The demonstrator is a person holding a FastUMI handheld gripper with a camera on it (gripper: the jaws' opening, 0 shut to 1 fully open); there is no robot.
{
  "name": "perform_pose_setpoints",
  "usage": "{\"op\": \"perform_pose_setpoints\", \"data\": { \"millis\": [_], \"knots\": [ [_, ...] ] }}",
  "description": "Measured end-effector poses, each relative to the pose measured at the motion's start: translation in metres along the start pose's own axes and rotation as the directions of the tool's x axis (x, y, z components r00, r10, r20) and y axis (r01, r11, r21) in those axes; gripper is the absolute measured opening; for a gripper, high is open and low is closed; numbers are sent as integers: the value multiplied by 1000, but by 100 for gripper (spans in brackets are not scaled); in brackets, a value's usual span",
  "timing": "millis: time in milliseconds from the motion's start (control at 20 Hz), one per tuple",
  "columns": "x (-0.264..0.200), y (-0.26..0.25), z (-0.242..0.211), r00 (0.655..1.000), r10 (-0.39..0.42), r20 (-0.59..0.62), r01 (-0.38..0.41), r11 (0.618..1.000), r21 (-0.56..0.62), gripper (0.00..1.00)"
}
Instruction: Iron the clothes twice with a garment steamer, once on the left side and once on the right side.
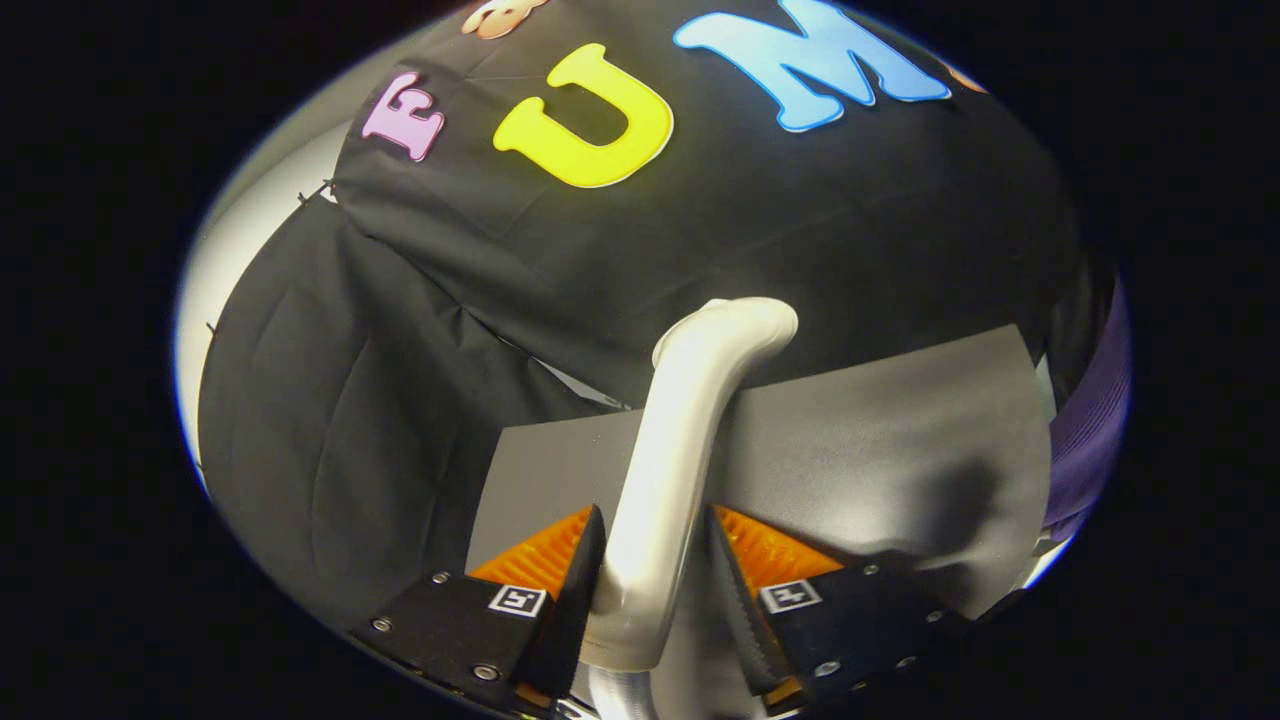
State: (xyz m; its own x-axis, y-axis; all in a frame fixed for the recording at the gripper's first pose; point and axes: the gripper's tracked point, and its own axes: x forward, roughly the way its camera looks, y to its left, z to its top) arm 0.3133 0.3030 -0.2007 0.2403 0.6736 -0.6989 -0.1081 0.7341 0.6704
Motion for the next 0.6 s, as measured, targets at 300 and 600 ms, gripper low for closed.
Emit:
{"op": "perform_pose_setpoints", "data": {
  "millis": [300,600],
  "knots": [
    [-20,12,-9,999,25,47,-25,1000,-5,31],
    [-72,24,-14,978,16,206,7,994,-108,31]
  ]
}}
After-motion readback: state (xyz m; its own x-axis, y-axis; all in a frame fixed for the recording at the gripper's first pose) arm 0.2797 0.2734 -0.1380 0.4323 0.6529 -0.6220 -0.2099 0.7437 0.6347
